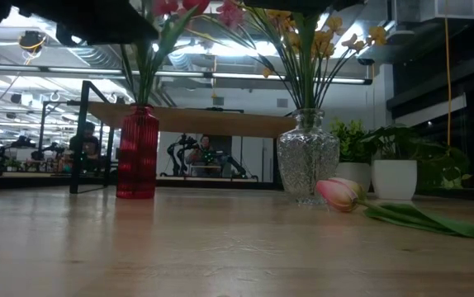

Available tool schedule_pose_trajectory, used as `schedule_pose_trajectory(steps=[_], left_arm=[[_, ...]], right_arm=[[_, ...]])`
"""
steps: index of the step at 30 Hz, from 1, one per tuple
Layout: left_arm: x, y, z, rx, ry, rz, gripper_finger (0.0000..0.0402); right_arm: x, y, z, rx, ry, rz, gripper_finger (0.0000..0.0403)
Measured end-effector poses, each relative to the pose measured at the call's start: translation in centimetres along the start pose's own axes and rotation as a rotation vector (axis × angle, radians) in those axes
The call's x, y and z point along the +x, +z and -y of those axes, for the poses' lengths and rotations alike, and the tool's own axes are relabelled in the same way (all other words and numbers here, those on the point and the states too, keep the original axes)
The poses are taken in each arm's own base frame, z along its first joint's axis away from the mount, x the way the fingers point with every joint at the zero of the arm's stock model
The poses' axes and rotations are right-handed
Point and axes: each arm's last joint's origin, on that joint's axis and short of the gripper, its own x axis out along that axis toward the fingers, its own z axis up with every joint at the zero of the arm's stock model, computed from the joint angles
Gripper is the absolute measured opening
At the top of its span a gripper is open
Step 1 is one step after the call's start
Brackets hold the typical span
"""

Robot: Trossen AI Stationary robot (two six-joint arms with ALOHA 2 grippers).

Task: Pick and place flowers into a vace then onto a shelf
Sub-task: Put the black flower into the red flower vase, then put the pink flower into the transparent flower vase

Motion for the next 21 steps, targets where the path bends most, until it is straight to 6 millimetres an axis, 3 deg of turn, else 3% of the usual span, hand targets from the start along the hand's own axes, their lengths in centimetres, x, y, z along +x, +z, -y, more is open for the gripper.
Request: schedule_pose_trajectory(steps=[8,21], left_arm=[[-2.4,0.7,0.1,0.012,-0.089,0.009,0.0189],[-7.7,2.1,0.2,-0.021,-0.237,0.002,0.0196]], right_arm=[[0.0,0.0,0.0,0.0,0.0,0.0,0.0007],[-0.3,1.3,-0.6,0.091,0.027,-0.042,0.0007]])
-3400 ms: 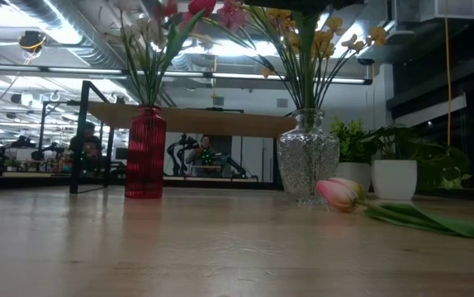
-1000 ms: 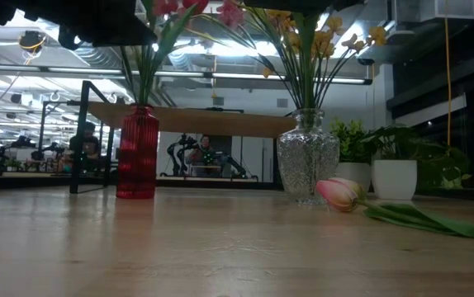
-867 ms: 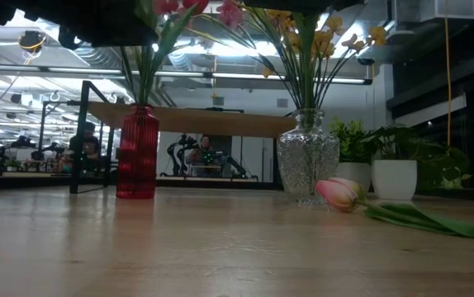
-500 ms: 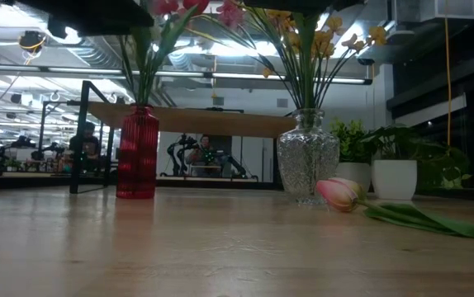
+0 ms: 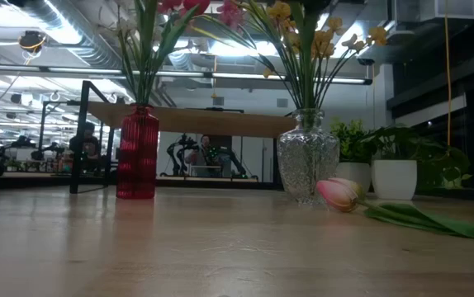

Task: Pick and place flowers into a vace then onto a shelf
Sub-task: Put the pink flower into the transparent flower vase

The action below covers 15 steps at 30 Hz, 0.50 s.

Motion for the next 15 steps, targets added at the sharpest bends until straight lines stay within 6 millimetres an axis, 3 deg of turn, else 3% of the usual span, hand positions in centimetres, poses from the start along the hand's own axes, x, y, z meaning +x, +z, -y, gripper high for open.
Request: schedule_pose_trajectory(steps=[8,15], left_arm=[[-2.7,1.4,1.6,0.065,-0.106,0.009,0.0161],[-3.6,0.0,2.8,0.123,-0.187,0.027,0.0082]], right_arm=[[-1.9,2.2,-2.3,0.089,0.062,-0.108,0.0005],[-4.4,2.5,-4.7,0.177,-0.046,-0.173,0.0002]])
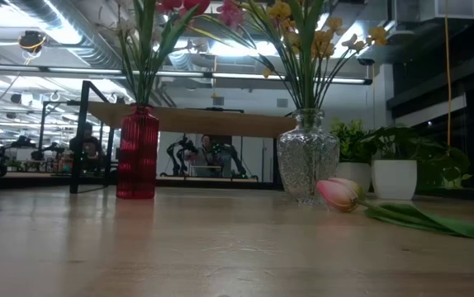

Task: Pick and place flowers into a vace then onto a shelf
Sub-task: Put the pink flower into the transparent flower vase

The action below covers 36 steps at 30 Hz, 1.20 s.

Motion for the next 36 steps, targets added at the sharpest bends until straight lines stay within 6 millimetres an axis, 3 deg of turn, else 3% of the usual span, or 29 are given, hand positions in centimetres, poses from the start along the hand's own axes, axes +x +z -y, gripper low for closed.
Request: schedule_pose_trajectory(steps=[6,13,18,26,36], left_arm=[[-0.3,-0.8,1.1,0.009,-0.138,0.034,0.0009],[-0.2,-0.8,1.4,-0.014,-0.245,0.059,0.0001],[-0.3,-1.0,1.7,-0.042,-0.314,0.061,0.0002],[0.4,-2.4,1.9,-0.035,-0.352,-0.006,0.0002],[1.8,-3.1,2.0,-0.092,-0.457,-0.072,0.0002]], right_arm=[[-1.9,-1.0,-1.9,0.162,0.019,-0.017,0.0002],[-2.2,-2.7,-2.8,0.294,-0.003,-0.088,0.0001],[-2.2,-3.3,-2.8,0.392,-0.058,-0.235,0.0],[0.2,-5.3,-2.8,0.551,-0.173,-0.527,0.0001],[2.0,-5.9,-2.3,0.549,-0.203,-0.559,0.006]])
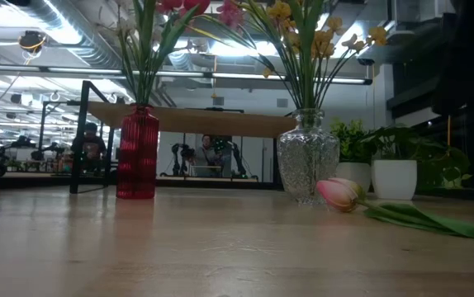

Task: Pick and place flowers into a vace then onto a shelf
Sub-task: Put the pink flower into the transparent flower vase

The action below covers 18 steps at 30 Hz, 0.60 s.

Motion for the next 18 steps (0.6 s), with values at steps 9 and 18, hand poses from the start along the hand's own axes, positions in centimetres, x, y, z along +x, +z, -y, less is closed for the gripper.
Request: schedule_pose_trajectory(steps=[9,18], left_arm=[[0.3,-0.1,-0.1,-0.007,-0.031,-0.016,0.0003],[0.3,-0.2,-0.1,-0.009,-0.029,-0.021,0.0003]], right_arm=[[0.5,0.2,-0.2,0.013,0.003,0.019,0.0115],[2.7,-0.6,-0.7,0.042,-0.034,0.008,0.0151]])
